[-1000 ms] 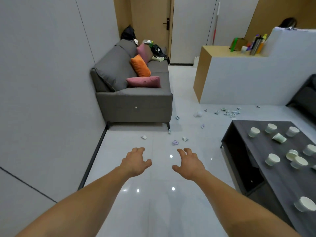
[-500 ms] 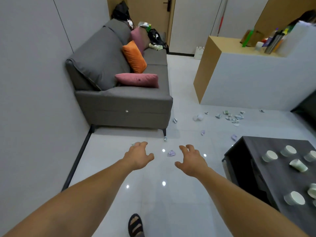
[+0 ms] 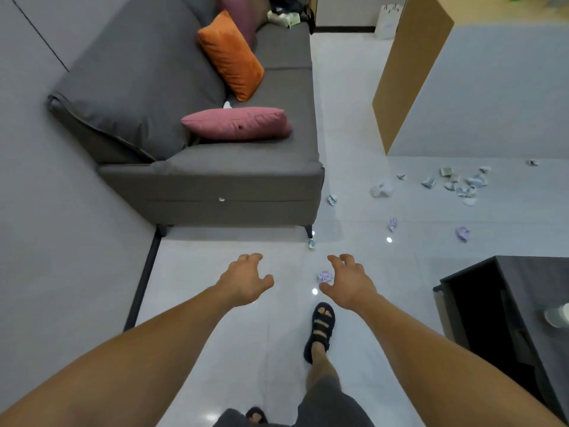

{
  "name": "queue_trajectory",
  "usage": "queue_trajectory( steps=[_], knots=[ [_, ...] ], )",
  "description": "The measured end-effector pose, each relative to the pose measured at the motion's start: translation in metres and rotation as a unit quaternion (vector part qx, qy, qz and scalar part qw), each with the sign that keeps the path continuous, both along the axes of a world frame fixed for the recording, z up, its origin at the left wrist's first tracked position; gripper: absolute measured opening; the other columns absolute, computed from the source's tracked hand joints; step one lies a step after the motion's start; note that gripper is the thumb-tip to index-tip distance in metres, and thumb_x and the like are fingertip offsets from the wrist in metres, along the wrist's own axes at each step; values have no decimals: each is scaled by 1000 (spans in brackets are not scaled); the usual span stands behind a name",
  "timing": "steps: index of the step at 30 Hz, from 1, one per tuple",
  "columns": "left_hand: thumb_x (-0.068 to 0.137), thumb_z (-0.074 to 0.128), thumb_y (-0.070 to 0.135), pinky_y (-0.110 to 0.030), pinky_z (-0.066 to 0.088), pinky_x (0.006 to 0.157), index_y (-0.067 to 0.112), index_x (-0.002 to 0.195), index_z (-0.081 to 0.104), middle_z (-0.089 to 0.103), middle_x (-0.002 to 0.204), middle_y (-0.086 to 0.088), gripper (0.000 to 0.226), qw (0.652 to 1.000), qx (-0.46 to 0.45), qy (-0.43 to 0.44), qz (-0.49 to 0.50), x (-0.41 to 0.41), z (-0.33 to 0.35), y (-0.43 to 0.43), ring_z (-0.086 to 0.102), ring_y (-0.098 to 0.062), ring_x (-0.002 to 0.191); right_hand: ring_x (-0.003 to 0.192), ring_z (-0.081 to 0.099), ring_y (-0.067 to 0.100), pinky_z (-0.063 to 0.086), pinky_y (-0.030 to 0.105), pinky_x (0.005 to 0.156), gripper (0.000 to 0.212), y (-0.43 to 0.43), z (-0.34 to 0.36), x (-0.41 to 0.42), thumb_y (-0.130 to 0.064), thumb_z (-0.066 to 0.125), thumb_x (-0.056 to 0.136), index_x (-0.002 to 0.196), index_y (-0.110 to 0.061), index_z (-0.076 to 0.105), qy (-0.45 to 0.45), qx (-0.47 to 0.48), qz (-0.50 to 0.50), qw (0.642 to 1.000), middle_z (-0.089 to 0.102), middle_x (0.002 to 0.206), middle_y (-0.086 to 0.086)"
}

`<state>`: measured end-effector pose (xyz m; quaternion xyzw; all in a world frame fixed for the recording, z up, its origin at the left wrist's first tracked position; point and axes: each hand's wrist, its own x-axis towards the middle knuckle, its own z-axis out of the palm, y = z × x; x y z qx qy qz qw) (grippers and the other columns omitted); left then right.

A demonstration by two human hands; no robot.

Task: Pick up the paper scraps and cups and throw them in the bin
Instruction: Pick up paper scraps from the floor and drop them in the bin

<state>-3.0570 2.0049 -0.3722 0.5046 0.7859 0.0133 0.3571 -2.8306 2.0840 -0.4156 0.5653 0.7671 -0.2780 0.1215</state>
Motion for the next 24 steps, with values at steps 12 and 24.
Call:
queue_trajectory(
  steps=[12, 24],
  knots=[
    [93, 48, 47, -34, 33, 109, 23, 148, 26, 28, 153, -1, 65, 987, -145, -63, 21, 15, -219, 173, 37, -19, 134, 137, 24, 27, 40, 39, 101, 75, 189, -231, 6, -45, 59, 88, 151, -30, 21, -25, -114, -21, 993, 18, 156, 2],
    [91, 51, 49, -31, 36, 103, 26, 147, 28, 34, 149, -1, 65, 971, -191, -132, 64, -7, -592, 180, 44, -22, 128, 133, 33, 39, 41, 46, 100, 85, 232, -611, -1, -49, 70, 81, 150, -29, 24, -89, -122, -10, 988, 23, 152, 7]
  ],
)
